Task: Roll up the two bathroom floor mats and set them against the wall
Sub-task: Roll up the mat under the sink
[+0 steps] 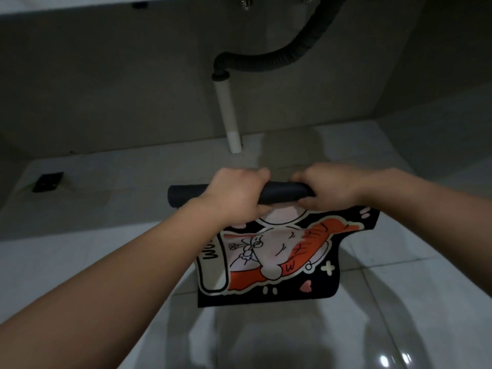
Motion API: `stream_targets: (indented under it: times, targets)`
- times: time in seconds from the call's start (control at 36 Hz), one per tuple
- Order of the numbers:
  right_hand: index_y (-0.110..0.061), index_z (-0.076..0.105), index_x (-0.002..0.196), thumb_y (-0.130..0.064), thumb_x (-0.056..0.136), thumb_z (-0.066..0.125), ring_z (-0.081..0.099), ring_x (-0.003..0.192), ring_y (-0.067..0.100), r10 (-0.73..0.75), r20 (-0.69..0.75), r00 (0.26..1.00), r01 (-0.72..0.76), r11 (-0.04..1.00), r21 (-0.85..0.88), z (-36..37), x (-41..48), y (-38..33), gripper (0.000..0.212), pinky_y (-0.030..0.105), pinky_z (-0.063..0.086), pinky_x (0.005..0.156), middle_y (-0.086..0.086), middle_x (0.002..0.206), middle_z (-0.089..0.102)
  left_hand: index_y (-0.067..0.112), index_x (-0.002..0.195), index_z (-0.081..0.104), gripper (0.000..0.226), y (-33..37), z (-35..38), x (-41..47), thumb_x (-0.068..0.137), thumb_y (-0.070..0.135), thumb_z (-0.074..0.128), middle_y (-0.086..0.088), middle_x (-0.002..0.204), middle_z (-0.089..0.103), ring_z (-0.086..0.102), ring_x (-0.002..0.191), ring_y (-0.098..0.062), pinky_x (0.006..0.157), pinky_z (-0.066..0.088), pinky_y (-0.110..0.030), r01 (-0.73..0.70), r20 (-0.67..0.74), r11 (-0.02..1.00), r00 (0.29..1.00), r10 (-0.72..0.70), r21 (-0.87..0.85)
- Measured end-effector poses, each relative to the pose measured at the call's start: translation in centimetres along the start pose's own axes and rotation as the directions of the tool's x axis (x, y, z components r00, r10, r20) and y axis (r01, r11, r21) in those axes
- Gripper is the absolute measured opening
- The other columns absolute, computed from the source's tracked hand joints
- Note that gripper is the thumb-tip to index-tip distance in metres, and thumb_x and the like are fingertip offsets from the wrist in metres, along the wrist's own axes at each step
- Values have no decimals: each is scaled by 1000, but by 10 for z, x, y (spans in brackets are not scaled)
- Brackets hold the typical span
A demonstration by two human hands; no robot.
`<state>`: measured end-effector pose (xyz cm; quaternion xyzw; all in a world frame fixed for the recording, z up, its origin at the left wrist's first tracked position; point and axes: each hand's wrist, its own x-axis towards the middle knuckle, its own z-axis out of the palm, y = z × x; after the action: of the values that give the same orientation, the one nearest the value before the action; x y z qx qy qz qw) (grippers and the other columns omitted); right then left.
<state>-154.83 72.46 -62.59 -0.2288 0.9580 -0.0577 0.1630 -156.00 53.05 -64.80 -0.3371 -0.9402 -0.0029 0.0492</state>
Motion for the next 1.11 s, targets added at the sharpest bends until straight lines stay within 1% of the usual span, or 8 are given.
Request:
stream_targets:
  times: [0.17,0.36,0.53,0.61,0.72,0.86,0.97,1.11]
  targets:
    - [-21,46,111,-34,89,49,62,82,28,-270,-244,931,132,875,-466,9,-1,-9,26,33,36,57,3,96,62,20,95,41,52,-13,-8,0,69,45,78,6,78,49,49,69,-15,56,35,-30,126,298,933,954,-21,-336]
    - [-17,53,107,-45,85,46,61,69,28,-344,-318,884,156,856,-493,12,-4,-9,36,32,37,53,5,88,62,17,101,55,23,-13,-2,-4,80,21,62,-7,89,63,61,84,-27,66,46,-30,93,249,935,969,-5,-342]
    - [-31,54,100,-60,71,59,61,77,22,-36,-135,990,2,969,-245,-5,-2,-15,40,31,43,61,-5,80,60,20,107,49,22,-6,6,-9,88,30,54,-2,97,62,60,89,-25,61,33,-30,-59,-11,996,998,58,-62]
    - [-30,55,101,-46,67,74,64,79,18,101,137,985,-121,982,148,-7,2,-8,41,37,55,73,-4,87,65,20,110,50,28,-3,11,-10,88,36,56,0,102,62,60,92,-22,63,38,-33,-70,-132,997,989,69,-8]
    - [-27,59,92,-31,74,71,66,76,19,110,185,976,-153,960,235,-1,8,-3,22,38,54,72,0,82,67,20,106,52,32,-1,15,-11,86,44,58,2,98,62,61,88,-21,60,35,-30,-74,-199,997,977,72,-1]
    - [-29,57,94,-27,79,60,62,79,24,71,-36,997,-73,997,-39,10,9,-12,15,32,46,64,-2,80,61,26,100,51,37,-8,3,-6,78,54,61,5,95,62,60,88,-20,62,36,-29,-5,30,998,1000,7,-63]
    - [-24,49,105,-34,86,51,62,80,26,-157,-284,946,42,927,-372,7,1,-17,22,31,35,60,0,89,63,25,107,52,44,-18,-8,-6,72,39,75,1,96,62,60,86,-20,68,47,-30,184,283,901,956,-72,-393]
    - [-18,52,101,-34,85,53,59,70,24,-306,-384,871,72,853,-516,12,-3,-18,22,31,34,52,3,86,61,21,104,58,32,-21,0,-8,76,26,70,-2,91,66,63,84,-22,74,53,-36,222,313,852,947,-73,-474]
